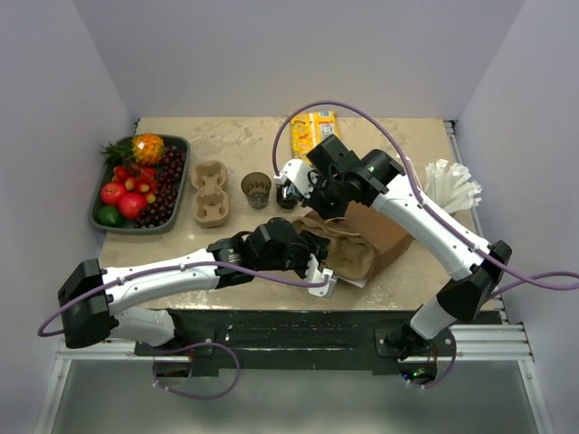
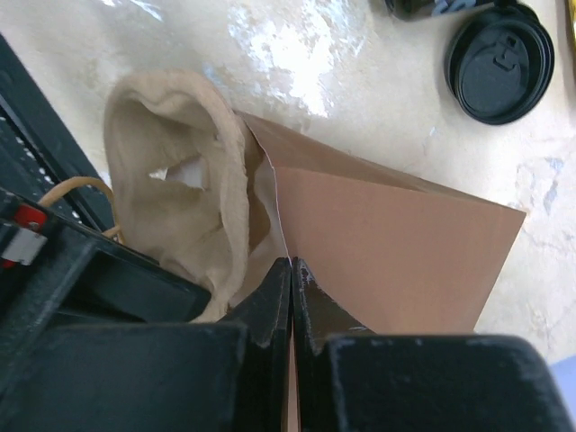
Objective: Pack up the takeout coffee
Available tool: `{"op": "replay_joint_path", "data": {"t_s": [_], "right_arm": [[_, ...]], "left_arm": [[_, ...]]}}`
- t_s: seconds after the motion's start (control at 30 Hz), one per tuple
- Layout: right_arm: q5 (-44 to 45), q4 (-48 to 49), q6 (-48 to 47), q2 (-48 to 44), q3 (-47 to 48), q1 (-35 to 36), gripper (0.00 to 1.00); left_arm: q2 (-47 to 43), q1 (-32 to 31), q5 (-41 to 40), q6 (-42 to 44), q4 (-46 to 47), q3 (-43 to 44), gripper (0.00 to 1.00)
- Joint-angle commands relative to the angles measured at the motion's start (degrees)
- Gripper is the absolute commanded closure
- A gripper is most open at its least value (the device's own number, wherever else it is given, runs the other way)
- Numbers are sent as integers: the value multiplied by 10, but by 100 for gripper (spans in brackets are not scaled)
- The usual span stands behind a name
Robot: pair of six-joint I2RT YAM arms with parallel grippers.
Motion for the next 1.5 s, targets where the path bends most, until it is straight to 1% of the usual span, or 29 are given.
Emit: {"op": "replay_joint_path", "data": {"t_s": [0.0,0.17,0.27,0.43,0.53,0.63,0.83,0.93,1.07,1.13,1.17,1.2,1.3,1.47], "right_arm": [[-48,-19,-16,1,53,-2,100],[-109,-35,-3,1,83,-1,100],[-150,-35,2,-5,78,-1,100],[-198,-44,-2,-9,78,0,100],[-247,-50,-2,-15,75,0,100],[-259,-40,12,-28,68,-1,100],[-276,-39,17,-44,73,0,100],[-231,-25,26,-53,59,0,100],[-218,-13,33,-55,53,-1,100],[-212,-8,40,-54,57,-1,100],[-196,1,57,-52,64,-1,100],[-191,4,60,-51,68,-1,100],[-186,10,72,-47,76,-1,100],[-182,15,81,-44,74,-2,100]], "left_arm": [[0,-3,40,-11,55,10,100],[1,-7,73,-17,51,33,100],[4,-12,81,-9,46,45,100],[24,-19,67,9,2,76,100],[35,-22,59,17,-21,96,100],[47,-27,49,26,-41,109,100],[56,-36,41,30,-42,119,100],[45,-42,41,20,-29,121,100],[25,-47,23,-25,-14,124,100],[19,-48,3,-79,-2,127,100],[19,-49,-27,-104,1,131,100],[20,-49,-37,-154,1,144,100],[20,-49,-80,-222,4,153,100],[11,-49,-142,-273,25,158,100]]}}
